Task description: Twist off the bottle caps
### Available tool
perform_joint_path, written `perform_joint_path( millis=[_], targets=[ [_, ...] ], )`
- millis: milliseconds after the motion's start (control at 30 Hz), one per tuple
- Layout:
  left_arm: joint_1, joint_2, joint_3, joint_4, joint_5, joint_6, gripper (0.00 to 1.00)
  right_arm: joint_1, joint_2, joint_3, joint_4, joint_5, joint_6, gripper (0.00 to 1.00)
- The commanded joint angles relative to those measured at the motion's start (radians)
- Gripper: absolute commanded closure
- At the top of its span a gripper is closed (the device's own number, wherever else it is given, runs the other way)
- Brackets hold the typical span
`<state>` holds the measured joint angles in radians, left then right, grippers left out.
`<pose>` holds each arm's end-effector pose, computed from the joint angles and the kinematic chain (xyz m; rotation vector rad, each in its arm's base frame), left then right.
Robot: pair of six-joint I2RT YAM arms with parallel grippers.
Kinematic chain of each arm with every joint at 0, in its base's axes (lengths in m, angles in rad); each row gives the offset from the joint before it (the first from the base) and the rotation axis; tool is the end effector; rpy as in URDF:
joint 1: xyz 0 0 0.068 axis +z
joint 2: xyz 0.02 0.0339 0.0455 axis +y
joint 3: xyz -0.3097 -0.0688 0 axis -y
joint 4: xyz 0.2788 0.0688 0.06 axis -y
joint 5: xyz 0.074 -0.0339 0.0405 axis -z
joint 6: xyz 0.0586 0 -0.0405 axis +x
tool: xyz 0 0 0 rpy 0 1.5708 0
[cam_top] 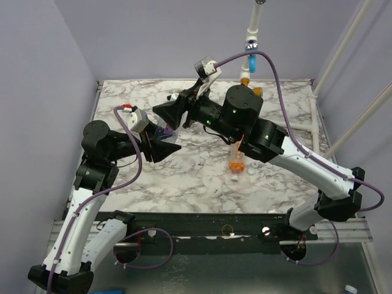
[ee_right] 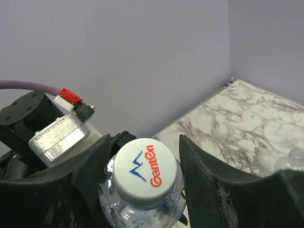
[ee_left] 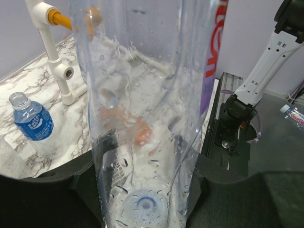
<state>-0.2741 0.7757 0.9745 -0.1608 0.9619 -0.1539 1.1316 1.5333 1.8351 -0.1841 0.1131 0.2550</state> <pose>0.1485 -0.0917 0.4483 0.8727 1.4019 -1.0605 0.1710 0.3484 0.5787 -0.5643 1.4349 1.0395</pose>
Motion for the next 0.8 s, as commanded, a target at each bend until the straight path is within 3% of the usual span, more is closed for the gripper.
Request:
perform_joint_path(
  millis=[0,33,100,167,200,233,267,400,567,700,767],
  targets=[
    [0.002,-0.020,0.018,-0.021,0.024,0.054,0.84,-0.003,-0.035,-0.025,0.006,-0.061,0.012,0.53],
    [0.002,-0.021,0.015,-0.023,0.018,0.057,0.81,-0.004,-0.041,-0.037,0.015,-0.073,0.007,0.59],
    [0.003,-0.022,0.010,-0.023,0.004,0.059,0.60,-0.004,-0.059,-0.071,0.051,-0.097,-0.002,0.68],
    [0.003,-0.019,0.012,-0.023,-0.007,0.044,0.45,-0.004,-0.070,-0.101,0.074,-0.107,-0.016,0.74],
    [0.003,-0.015,0.015,-0.023,-0.011,0.032,0.29,-0.003,-0.075,-0.115,0.084,-0.142,-0.022,0.75],
    [0.002,-0.010,0.020,-0.021,-0.015,0.013,0.04,-0.004,-0.078,-0.129,0.096,-0.154,-0.031,0.75],
    [0.003,-0.004,0.024,-0.012,-0.013,-0.009,0.01,-0.003,-0.079,-0.144,0.105,-0.167,-0.038,0.75],
    [0.003,0.022,0.045,0.065,-0.018,-0.132,0.01,-0.004,-0.076,-0.182,0.132,-0.185,-0.072,0.76],
    [0.003,0.035,0.049,0.101,0.010,-0.170,0.05,-0.004,-0.087,-0.220,0.175,-0.176,-0.093,0.77],
    [0.003,0.019,0.019,0.101,0.046,-0.155,0.31,-0.004,-0.102,-0.243,0.232,-0.168,-0.099,0.77],
    [0.003,0.013,0.009,0.101,0.048,-0.154,0.51,-0.004,-0.103,-0.244,0.241,-0.162,-0.099,0.72]
  ],
)
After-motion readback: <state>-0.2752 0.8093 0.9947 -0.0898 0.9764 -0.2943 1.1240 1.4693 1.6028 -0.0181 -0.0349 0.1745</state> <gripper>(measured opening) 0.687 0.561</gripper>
